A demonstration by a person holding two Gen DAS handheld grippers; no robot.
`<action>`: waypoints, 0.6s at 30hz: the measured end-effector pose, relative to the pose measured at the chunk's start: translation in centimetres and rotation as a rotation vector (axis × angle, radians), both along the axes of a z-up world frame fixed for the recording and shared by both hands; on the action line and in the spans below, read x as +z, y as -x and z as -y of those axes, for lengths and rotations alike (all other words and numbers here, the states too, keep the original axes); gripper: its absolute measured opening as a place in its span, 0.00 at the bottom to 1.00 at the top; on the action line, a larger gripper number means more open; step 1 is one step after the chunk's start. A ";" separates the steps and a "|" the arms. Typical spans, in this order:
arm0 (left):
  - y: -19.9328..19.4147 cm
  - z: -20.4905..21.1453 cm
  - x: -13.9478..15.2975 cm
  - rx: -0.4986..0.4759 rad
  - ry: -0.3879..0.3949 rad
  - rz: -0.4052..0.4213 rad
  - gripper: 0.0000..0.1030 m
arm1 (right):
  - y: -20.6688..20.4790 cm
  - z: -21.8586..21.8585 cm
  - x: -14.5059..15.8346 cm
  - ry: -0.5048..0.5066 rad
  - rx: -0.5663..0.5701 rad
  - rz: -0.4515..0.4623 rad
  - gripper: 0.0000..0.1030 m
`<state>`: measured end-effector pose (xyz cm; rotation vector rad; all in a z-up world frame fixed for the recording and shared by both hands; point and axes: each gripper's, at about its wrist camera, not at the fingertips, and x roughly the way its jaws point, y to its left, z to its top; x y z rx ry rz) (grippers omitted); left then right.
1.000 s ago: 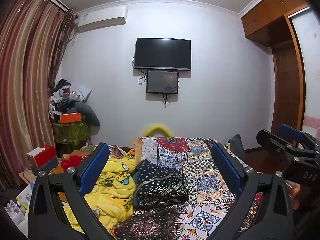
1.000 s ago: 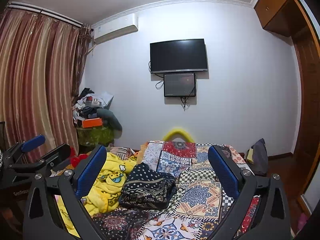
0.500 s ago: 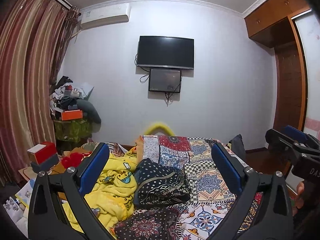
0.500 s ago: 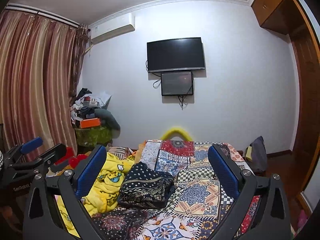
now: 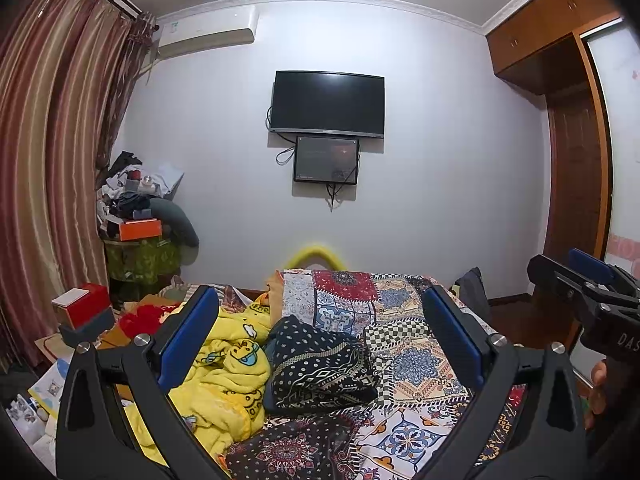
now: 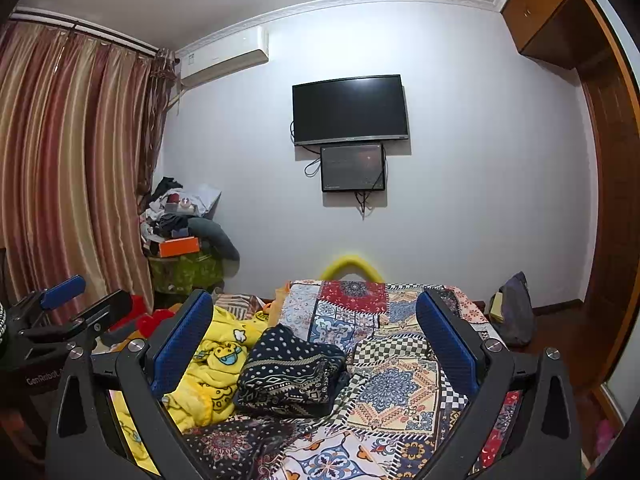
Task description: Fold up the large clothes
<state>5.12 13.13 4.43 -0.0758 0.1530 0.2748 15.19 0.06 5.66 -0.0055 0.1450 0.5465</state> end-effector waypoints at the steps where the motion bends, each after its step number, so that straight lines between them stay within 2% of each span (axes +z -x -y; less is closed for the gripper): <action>1: 0.0 0.0 0.0 -0.002 0.000 0.000 1.00 | 0.0 0.0 0.1 0.000 0.000 0.001 0.98; 18: -0.5 0.3 0.1 -0.047 -0.012 -0.020 1.00 | 0.2 0.0 0.1 0.006 -0.003 0.013 0.99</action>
